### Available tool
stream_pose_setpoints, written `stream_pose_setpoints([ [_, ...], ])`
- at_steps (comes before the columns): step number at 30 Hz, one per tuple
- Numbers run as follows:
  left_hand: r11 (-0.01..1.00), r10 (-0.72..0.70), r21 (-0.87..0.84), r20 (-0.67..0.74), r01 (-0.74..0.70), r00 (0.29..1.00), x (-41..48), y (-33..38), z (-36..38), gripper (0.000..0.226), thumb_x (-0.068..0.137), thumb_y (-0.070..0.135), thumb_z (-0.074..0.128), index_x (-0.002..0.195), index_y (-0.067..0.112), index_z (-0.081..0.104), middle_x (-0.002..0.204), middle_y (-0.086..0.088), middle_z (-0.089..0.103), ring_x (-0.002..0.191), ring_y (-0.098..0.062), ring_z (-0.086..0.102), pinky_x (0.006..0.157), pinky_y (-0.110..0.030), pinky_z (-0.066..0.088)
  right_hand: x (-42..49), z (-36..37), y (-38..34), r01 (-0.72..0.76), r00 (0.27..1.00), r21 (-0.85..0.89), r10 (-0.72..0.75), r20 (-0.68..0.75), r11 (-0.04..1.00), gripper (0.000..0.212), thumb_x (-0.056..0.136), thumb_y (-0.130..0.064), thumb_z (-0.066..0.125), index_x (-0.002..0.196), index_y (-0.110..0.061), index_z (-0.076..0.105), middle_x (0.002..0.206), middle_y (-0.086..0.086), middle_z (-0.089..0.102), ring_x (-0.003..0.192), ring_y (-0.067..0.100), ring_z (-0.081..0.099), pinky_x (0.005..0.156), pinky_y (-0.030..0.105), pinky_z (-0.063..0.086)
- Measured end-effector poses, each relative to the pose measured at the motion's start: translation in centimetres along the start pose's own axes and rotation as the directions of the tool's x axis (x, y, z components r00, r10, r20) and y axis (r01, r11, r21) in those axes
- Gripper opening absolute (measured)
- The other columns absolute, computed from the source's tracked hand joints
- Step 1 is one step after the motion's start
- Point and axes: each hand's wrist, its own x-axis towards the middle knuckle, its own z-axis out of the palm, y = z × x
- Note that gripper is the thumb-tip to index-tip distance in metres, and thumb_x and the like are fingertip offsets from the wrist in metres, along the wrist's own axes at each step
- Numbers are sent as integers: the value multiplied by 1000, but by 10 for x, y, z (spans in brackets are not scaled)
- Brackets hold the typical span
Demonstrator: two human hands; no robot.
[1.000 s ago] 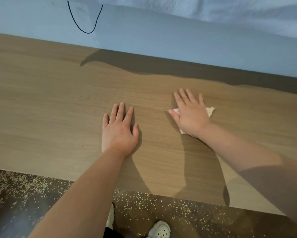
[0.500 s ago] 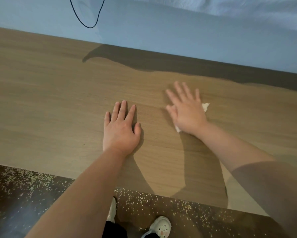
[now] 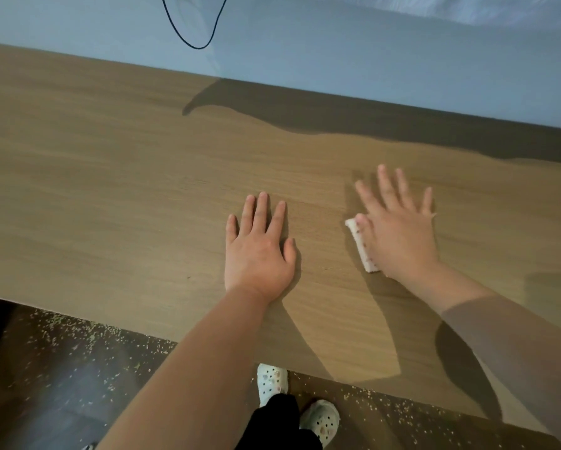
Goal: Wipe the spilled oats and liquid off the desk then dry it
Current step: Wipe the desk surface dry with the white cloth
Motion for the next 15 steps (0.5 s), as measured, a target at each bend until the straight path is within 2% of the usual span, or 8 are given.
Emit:
stream_pose_setpoints([
  [2,1000,3,4,6,-3,1000,0,0,1,63,98,41,28,156,26,8,164,-3,-5,150,-21,-13,122,-48,-2,7,-8,-2,-200,980,122,200,16,972,63,101,-48,16,155,-26,-8,160,5,-23,148,25,-20,116,58,-6],
  [4,1000,3,13,22,-4,1000,0,0,1,63,99,40,27,156,26,6,164,-4,-7,150,-22,-15,121,-48,-3,9,-10,-12,-374,927,287,368,79,882,67,101,-48,20,155,-19,-8,162,7,-19,149,24,-16,118,60,-2],
  [5,1000,4,19,32,-5,999,0,0,0,63,99,40,25,156,26,5,164,-4,-8,149,-22,-16,121,-48,-3,8,-9,-19,-430,903,324,411,127,843,68,102,-47,21,156,-16,-6,163,8,-17,150,24,-14,118,61,-1],
  [7,1000,9,26,47,-10,999,0,1,-1,63,99,41,23,156,25,2,164,-5,-10,149,-23,-17,121,-49,-5,9,2,-34,-476,879,258,448,163,841,68,102,-47,22,156,-11,0,163,10,-11,150,26,-10,117,62,0],
  [10,999,16,36,71,-19,997,1,2,-3,63,99,40,19,156,24,-2,163,-7,-12,149,-26,-17,121,-50,-5,25,9,-44,-327,944,167,327,28,930,67,101,-44,26,156,-11,6,164,11,-4,151,25,-7,116,58,-6],
  [12,998,17,55,98,-23,995,0,4,-7,63,99,41,19,156,23,-3,163,-9,-13,149,-27,-16,121,-51,-3,43,1,-41,-41,999,152,44,-17,988,67,101,-41,31,156,-16,2,164,6,-6,150,20,-10,115,49,-11],
  [13,997,23,69,112,-31,993,1,4,-10,63,100,41,20,156,22,-1,163,-10,-10,149,-29,-14,121,-52,-1,51,-5,-37,105,994,143,-106,-5,984,69,101,-38,36,156,-19,0,164,4,-8,150,18,-13,115,47,-13],
  [15,996,44,69,105,-51,994,7,2,-18,61,99,40,26,156,21,11,163,-13,6,149,-32,2,120,-51,9,62,-22,-28,236,971,111,-239,8,965,76,97,-30,47,156,-25,0,164,0,-11,149,17,-17,116,47,-15],
])
